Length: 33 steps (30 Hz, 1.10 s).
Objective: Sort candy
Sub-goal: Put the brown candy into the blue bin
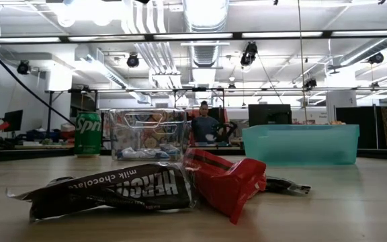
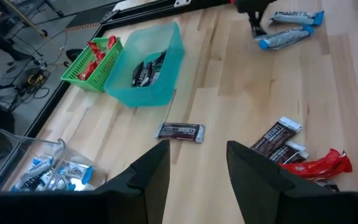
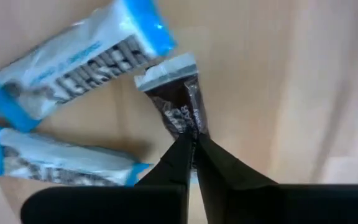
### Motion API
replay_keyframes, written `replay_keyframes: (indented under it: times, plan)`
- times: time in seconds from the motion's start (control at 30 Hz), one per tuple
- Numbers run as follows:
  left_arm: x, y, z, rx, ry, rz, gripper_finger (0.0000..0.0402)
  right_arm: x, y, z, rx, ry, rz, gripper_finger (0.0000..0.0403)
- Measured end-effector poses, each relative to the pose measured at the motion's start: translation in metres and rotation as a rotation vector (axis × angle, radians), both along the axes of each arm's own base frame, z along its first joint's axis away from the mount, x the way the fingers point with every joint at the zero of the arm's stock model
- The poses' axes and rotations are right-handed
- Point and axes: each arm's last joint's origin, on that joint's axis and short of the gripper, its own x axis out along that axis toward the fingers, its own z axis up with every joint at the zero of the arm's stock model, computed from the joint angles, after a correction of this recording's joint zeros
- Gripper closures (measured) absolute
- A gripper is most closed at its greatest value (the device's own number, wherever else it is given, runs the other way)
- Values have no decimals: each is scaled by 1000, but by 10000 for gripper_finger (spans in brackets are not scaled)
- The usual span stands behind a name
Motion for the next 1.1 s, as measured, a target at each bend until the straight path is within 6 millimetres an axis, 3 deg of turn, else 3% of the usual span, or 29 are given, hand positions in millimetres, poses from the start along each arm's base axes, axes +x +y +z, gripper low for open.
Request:
replay_keyframes:
  times: [0.23,0.47,0.8,1.1]
  plan:
    - [3,-3,-9,-13,39,-20,260,1,-23,33,-31,-195,-74,394]
    - [6,-6,-19,-15,52,-12,260,7,-59,63,-176,-450,-194,394]
    - [19,-1,-33,40,18,71,260,31,-123,67,-390,-434,-275,394]
    - [23,-3,-45,22,14,102,260,41,-172,66,-264,-373,-401,394]
